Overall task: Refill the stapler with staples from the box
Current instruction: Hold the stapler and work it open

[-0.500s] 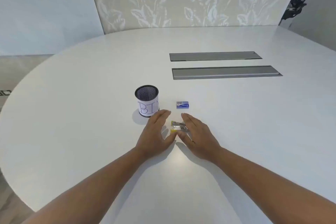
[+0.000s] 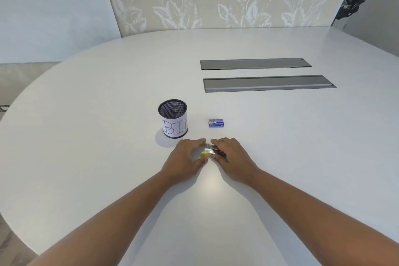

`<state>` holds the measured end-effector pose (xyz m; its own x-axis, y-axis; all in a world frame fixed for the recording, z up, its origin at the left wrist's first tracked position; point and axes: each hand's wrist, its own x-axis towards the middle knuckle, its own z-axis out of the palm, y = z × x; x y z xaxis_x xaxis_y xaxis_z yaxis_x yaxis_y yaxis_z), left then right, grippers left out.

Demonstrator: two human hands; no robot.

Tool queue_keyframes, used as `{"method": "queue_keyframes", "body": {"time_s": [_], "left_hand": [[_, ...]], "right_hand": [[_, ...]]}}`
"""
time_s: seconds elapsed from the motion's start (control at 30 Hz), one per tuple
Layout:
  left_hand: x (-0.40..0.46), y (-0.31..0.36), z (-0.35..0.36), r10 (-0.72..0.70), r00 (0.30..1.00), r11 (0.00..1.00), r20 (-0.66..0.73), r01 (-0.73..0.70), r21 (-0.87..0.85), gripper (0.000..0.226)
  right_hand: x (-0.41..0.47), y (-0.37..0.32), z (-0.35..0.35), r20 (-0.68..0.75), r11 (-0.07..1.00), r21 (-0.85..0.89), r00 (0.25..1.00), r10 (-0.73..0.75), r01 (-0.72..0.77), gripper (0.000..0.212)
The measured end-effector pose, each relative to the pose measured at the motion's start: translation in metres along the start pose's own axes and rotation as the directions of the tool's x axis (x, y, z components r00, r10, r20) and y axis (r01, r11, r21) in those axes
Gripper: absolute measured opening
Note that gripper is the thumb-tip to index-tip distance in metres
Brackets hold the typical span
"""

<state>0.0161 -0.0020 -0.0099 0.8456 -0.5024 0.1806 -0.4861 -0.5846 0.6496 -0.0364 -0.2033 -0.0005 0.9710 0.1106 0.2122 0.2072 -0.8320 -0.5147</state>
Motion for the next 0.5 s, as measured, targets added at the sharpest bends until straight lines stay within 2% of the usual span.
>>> {"method": "queue_keyframes", "body": {"time_s": [0.13,0.23,0.37,0.5], "left_hand": [[0.002,0.001,-0.001,-0.047,0.999,0.995,0.008,0.047,-0.091,0.052],[0.003,0.006,-0.003,-0.103,0.995,0.962,0.02,0.104,-0.253,0.046],[0.005,0.018,-0.005,-0.193,0.981,0.894,0.015,0.182,-0.409,0.041],[0.005,0.024,-0.004,-0.237,0.97,0.887,-0.06,0.191,-0.421,0.039]], "right_hand": [[-0.002,0.001,-0.001,-0.001,0.998,0.059,1.0,-0.007,0.007,0.043],[-0.002,-0.001,-0.005,0.0,0.977,0.206,0.999,0.05,-0.049,0.041],[-0.002,-0.008,-0.005,0.023,0.908,0.391,0.988,0.151,-0.148,0.039],[-0.002,-0.014,-0.002,0.054,0.807,0.562,0.982,0.183,-0.182,0.037]]}}
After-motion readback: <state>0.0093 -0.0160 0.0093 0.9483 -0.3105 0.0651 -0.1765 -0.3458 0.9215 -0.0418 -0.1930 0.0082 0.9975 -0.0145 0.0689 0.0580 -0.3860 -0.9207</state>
